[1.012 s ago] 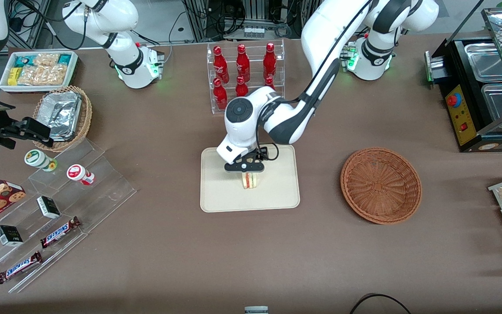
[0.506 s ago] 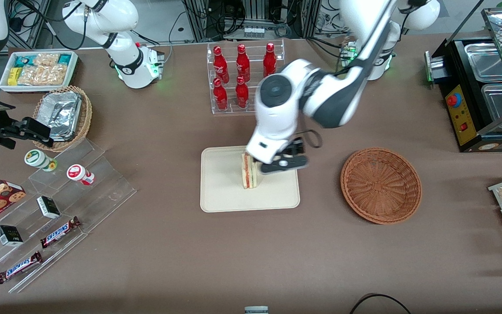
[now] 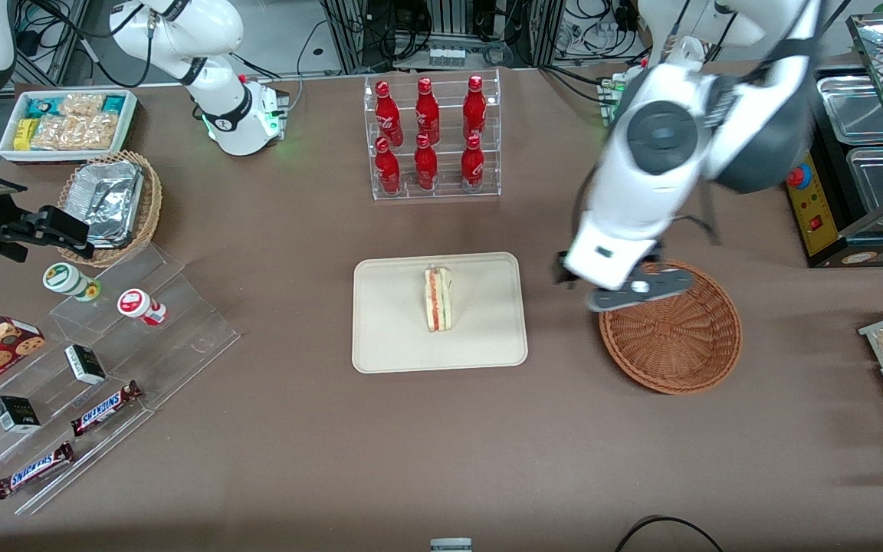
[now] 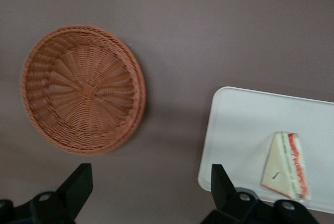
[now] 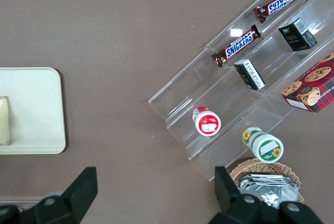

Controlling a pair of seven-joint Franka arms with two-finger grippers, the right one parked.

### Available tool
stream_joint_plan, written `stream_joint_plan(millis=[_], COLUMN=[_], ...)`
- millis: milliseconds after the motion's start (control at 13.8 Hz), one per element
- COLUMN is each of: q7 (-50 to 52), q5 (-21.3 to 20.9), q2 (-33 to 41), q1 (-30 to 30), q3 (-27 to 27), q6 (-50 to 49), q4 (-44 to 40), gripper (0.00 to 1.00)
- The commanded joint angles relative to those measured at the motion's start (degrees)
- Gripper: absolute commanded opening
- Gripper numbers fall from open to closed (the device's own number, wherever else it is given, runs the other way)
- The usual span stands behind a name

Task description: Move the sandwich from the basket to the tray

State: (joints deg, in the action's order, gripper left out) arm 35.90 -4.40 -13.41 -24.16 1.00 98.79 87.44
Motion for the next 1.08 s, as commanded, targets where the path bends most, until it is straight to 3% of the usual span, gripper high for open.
stream_joint_plan(millis=[0, 651, 1012], q7=[-8.2, -34.3, -37.3], q5=[0.4, 4.2, 4.3], q2=[6.3, 13.4, 17.9], q1=[5.2, 21.5, 23.0], q3=[0.7, 0.6, 0.5], q6=[-0.4, -7.6, -8.7], q4=[5.9, 6.8, 9.8], gripper=[1.0, 1.0, 1.0])
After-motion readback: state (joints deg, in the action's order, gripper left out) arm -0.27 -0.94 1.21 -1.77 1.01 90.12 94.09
